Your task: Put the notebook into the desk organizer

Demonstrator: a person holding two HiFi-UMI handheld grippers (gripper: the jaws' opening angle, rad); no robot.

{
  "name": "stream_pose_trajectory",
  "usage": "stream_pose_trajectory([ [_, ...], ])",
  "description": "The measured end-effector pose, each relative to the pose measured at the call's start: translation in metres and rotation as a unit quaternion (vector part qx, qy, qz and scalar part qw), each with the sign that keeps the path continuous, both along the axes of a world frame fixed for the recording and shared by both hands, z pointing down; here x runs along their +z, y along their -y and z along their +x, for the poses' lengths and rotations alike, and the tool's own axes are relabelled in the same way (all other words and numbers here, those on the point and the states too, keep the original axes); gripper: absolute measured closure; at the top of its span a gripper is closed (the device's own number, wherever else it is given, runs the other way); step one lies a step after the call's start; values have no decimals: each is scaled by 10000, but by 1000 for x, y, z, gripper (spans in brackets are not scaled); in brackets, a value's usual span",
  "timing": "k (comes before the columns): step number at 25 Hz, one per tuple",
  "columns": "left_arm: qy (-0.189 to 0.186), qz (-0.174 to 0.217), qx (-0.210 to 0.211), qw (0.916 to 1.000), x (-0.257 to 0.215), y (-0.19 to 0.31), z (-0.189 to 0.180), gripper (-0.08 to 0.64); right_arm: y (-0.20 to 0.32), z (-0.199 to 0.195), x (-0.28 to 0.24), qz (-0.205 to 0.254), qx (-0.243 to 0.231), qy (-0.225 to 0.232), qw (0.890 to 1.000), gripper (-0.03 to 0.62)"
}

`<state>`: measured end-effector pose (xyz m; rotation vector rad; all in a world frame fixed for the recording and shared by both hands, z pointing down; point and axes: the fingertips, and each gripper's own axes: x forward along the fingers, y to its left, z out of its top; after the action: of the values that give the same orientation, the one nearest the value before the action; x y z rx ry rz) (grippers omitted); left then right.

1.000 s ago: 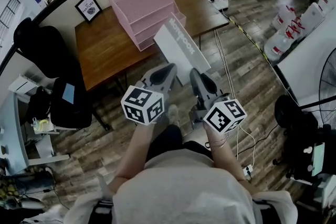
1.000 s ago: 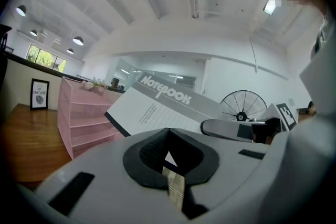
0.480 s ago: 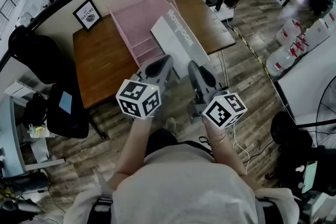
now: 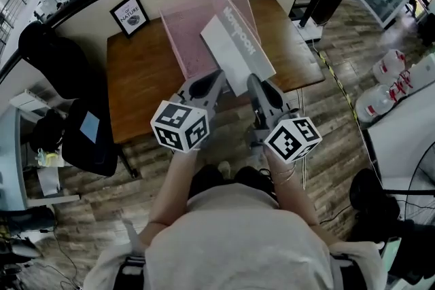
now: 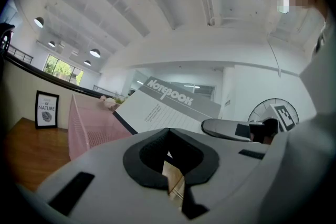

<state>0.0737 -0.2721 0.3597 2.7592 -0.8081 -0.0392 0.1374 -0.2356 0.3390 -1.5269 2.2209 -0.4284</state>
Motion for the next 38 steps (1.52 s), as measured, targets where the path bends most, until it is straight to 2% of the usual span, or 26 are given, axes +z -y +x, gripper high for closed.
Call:
stream_pose_trajectory([
  [6, 174, -74, -216, 9996, 10, 10, -9, 548, 24, -7, 6, -101, -269, -19, 9996, 574],
  [12, 112, -236, -715, 9971, 18, 23, -28, 548, 53, -13, 9, -166, -567, 26, 9983, 574],
  [20, 83, -279, -1215, 9922, 9, 38, -27, 548, 86, -8, -5, -108, -819, 72, 9966, 574],
  [24, 59, -316, -1293, 9911, 12, 42, -21, 548, 101, 0, -7, -101, -770, 117, 9969, 574],
  [30, 32, -432, -1379, 9895, 23, 47, -18, 548, 110, 1, 13, -378, -738, 236, 9963, 574],
  [38, 14, -510, -1548, 9866, 29, 48, -27, 548, 126, -8, 27, -638, -863, 659, 9920, 575],
])
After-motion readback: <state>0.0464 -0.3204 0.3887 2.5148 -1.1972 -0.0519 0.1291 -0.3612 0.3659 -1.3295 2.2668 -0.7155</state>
